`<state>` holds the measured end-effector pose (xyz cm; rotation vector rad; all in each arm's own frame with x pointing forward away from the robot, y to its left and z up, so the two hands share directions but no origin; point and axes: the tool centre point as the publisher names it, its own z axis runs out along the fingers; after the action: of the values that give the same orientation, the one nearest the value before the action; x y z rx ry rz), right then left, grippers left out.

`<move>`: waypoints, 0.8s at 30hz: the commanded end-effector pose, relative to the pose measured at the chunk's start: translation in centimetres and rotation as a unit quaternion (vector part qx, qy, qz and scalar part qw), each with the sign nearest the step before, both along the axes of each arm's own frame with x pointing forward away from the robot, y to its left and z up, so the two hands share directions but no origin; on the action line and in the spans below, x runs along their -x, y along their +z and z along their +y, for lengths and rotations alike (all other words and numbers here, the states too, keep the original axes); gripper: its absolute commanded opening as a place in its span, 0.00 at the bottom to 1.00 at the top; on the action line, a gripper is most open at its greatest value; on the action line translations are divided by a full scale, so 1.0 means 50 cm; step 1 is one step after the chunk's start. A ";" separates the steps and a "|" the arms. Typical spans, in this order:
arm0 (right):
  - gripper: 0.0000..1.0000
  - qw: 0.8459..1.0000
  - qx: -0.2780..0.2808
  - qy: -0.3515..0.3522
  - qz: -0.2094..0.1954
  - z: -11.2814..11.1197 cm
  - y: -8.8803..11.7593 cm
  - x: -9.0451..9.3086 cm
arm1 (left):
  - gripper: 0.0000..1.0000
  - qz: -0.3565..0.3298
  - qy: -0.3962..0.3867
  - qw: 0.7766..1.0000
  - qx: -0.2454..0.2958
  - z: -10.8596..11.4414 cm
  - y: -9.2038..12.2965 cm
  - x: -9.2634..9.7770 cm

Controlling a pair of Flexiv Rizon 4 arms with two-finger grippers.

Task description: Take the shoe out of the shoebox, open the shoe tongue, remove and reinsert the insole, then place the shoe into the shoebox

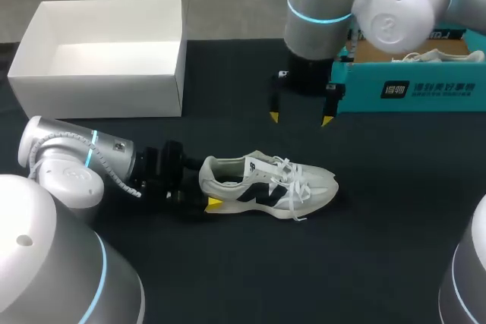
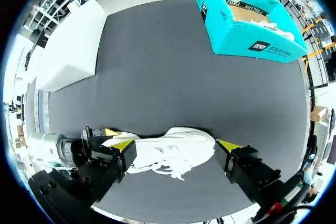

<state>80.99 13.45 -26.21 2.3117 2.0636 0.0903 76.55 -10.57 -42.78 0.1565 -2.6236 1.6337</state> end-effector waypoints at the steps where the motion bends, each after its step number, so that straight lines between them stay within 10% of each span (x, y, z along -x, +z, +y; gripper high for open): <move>1: 1.00 0.999 0.025 -0.020 -0.010 0.038 0.006 0.042 | 0.00 0.000 0.000 1.000 0.000 0.001 -0.008 0.000; 24: 1.00 0.997 0.033 -0.063 -0.002 0.183 -0.083 0.135 | 0.00 0.000 0.000 1.000 0.000 0.001 -0.008 0.000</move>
<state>74.50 20.65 -28.87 2.3557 1.9673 0.0562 76.55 -10.57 -42.78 0.1566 -2.6236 1.6337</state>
